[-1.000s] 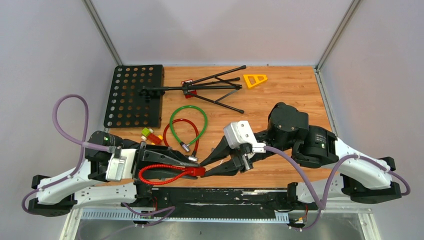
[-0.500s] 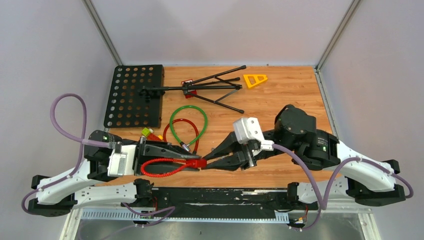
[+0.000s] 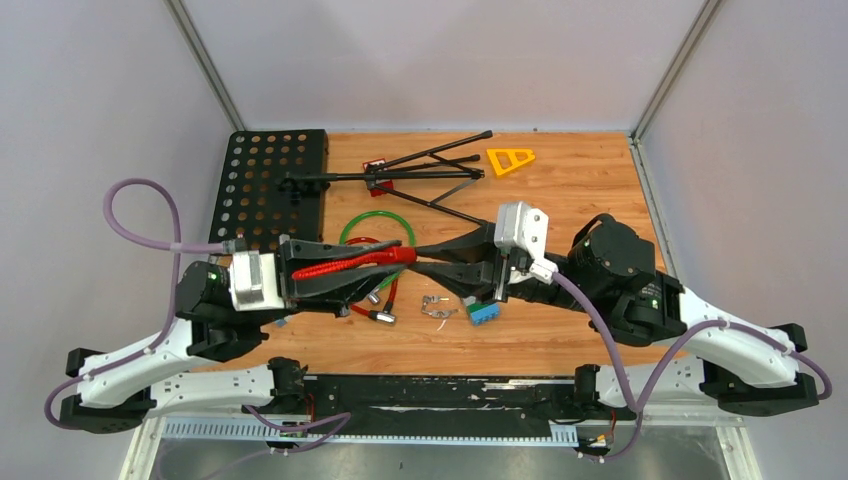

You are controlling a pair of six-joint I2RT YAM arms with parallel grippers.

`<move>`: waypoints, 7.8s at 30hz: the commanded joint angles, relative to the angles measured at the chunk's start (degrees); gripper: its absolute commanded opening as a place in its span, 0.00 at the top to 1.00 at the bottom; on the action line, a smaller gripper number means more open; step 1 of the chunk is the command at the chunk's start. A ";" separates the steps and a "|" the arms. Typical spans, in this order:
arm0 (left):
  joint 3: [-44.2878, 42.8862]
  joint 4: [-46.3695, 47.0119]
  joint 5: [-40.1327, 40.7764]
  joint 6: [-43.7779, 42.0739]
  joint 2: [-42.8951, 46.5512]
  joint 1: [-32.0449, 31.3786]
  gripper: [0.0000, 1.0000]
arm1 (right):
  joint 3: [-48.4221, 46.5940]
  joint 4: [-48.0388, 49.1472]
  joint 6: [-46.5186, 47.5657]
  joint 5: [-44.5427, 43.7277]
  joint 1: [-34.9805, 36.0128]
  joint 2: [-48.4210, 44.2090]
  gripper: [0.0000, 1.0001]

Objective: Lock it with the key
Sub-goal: Lock the lock.

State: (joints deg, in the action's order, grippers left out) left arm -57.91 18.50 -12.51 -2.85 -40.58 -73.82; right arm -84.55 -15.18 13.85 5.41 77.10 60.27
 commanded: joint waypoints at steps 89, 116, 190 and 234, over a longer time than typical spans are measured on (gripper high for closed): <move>3.76 10.72 -14.64 -6.55 6.07 -0.89 1.00 | 9.98 31.64 -64.07 14.58 -12.55 -0.87 0.56; -13.98 -27.61 11.93 4.24 -6.26 -0.89 1.00 | -2.54 -6.55 15.51 19.78 -12.49 -1.72 0.55; -13.46 -47.28 11.77 17.30 -11.23 9.22 1.00 | -9.59 -16.99 40.15 -7.82 -1.42 8.02 0.55; 13.12 1.37 22.33 16.47 12.85 9.22 0.00 | 18.38 44.19 -1.80 -34.06 2.29 -9.44 1.00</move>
State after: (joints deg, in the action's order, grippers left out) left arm -45.43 7.44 10.57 13.34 -27.49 -64.51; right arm -69.17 12.45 27.18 -28.23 79.66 52.66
